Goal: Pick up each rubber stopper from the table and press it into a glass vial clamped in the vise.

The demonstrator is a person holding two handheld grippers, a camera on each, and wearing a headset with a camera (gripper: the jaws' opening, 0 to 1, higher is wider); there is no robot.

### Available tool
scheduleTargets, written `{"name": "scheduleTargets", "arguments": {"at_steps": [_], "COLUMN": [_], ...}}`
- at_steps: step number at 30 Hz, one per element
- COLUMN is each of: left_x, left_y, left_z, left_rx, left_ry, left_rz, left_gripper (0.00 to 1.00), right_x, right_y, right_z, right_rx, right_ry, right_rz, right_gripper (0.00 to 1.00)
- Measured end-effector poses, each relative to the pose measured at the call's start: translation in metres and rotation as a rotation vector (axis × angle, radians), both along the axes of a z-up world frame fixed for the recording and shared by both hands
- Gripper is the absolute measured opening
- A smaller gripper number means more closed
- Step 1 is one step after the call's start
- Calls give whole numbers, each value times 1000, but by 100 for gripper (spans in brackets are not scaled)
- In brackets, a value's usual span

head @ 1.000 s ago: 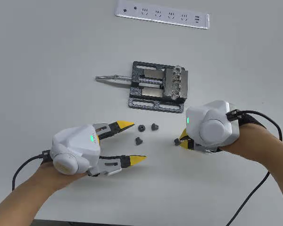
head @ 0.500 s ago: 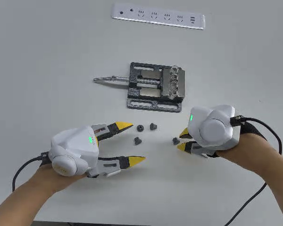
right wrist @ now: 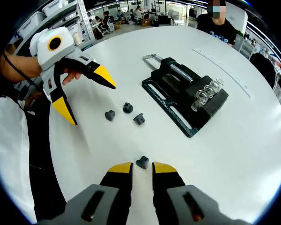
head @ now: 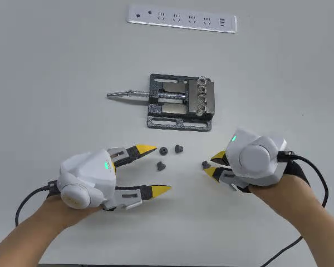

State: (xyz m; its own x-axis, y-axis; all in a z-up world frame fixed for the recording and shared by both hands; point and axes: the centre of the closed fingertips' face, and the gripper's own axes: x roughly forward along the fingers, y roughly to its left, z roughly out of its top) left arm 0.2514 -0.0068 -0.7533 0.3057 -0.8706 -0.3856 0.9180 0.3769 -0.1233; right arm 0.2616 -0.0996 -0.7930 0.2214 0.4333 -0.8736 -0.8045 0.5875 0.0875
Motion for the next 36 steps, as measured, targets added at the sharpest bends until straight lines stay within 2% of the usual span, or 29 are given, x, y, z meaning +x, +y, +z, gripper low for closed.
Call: {"name": "scheduleTargets", "arguments": {"at_steps": [2, 14, 19, 25, 29, 32, 36], "left_x": [0, 2, 1, 0, 1, 1, 2], "left_y": [-1, -1, -6, -9, -9, -10, -10], "left_z": [0, -4, -4, -3, -3, -3, -5], "left_rx": [1, 7, 11, 13, 16, 20, 21], "left_ry": [1, 5, 8, 9, 11, 12, 13], "left_rz": [-3, -25, -40, -50, -54, -60, -67], "left_gripper": [47, 47, 47, 47, 47, 47, 47], "right_x": [1, -4, -4, -2, -3, -3, -4], "right_y": [-1, -7, -7, -7, -9, -9, -6], "right_z": [1, -3, -3, -5, -8, -6, -7], "right_rx": [18, 68, 92, 146, 146, 174, 206], "right_ry": [-11, -55, -70, -95, -120, -135, -126], "right_rz": [-47, -187, -232, -328, -355, -391, -416], "right_gripper": [16, 16, 16, 16, 16, 15, 16]}}
